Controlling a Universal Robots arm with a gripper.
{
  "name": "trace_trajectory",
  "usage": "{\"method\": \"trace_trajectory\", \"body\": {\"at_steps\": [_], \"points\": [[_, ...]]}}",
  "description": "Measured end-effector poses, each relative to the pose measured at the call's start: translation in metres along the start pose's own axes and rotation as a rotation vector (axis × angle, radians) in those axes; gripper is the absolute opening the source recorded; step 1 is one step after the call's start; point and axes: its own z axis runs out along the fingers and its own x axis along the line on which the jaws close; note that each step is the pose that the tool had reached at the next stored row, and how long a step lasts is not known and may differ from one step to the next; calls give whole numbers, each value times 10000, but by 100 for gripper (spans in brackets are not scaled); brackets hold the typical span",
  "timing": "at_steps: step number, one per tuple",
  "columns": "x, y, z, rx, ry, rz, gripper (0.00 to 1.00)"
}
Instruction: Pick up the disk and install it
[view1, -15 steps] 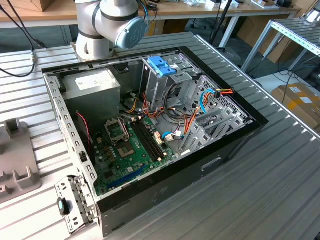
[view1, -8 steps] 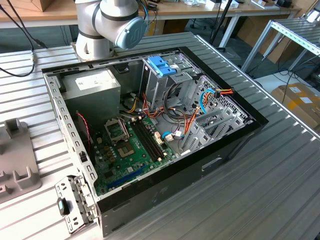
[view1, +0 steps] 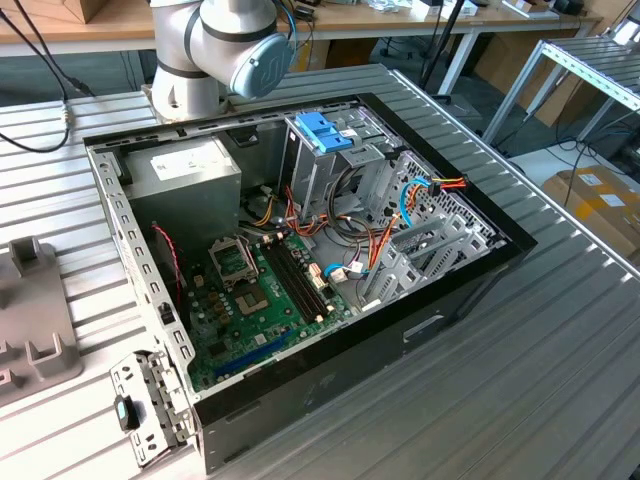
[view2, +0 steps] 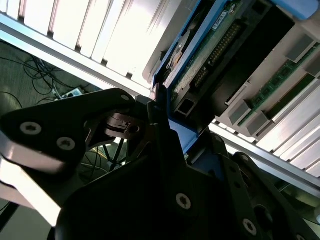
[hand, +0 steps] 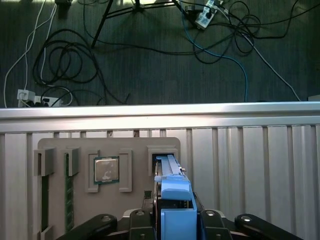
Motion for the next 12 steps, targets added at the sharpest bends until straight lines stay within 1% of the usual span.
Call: {"method": "trace_trajectory", "body": {"at_steps": [12], "points": [[-2,3,-62,-1,0,0,37]]}}
